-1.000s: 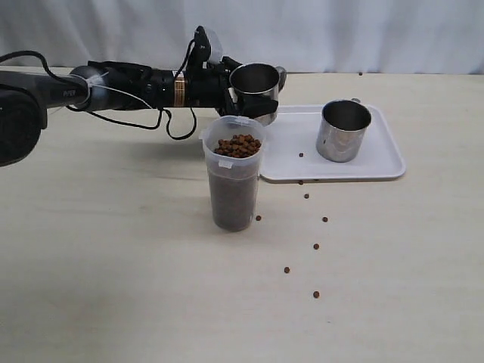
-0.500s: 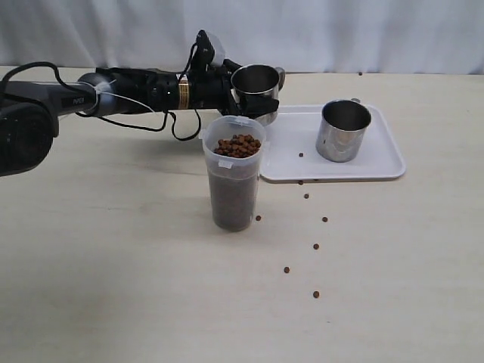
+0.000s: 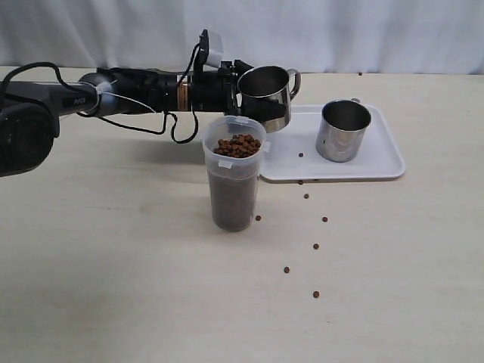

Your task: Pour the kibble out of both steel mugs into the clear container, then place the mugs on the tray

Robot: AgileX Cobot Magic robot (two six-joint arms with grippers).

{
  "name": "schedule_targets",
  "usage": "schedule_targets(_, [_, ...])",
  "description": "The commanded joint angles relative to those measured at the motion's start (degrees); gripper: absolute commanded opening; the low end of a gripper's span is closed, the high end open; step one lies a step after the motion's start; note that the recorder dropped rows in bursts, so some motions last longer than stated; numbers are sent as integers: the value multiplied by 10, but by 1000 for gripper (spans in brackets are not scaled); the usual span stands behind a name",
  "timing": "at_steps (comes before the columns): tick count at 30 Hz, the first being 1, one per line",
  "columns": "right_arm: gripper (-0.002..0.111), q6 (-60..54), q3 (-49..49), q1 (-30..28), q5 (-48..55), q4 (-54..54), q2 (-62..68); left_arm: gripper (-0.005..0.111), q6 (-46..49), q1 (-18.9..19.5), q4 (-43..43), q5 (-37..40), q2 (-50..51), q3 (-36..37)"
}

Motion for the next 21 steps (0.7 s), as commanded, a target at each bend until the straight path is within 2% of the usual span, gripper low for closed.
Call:
schedule_targets(1, [5,1,2,-3,1,2,-2,0,-4,16,17,-17,-3,-5])
schedule_targets(5, [5,1,2,-3,1,2,-2,0,-4,7,45,-17,-6,-5])
schedule_targets(13, [5,1,2,-3,1,2,-2,0,-5,4,38,-17,-11,-11])
schedule_targets(21, [5,1,2,-3,1,2,-2,0,-39,8,107,-17,-29,-11])
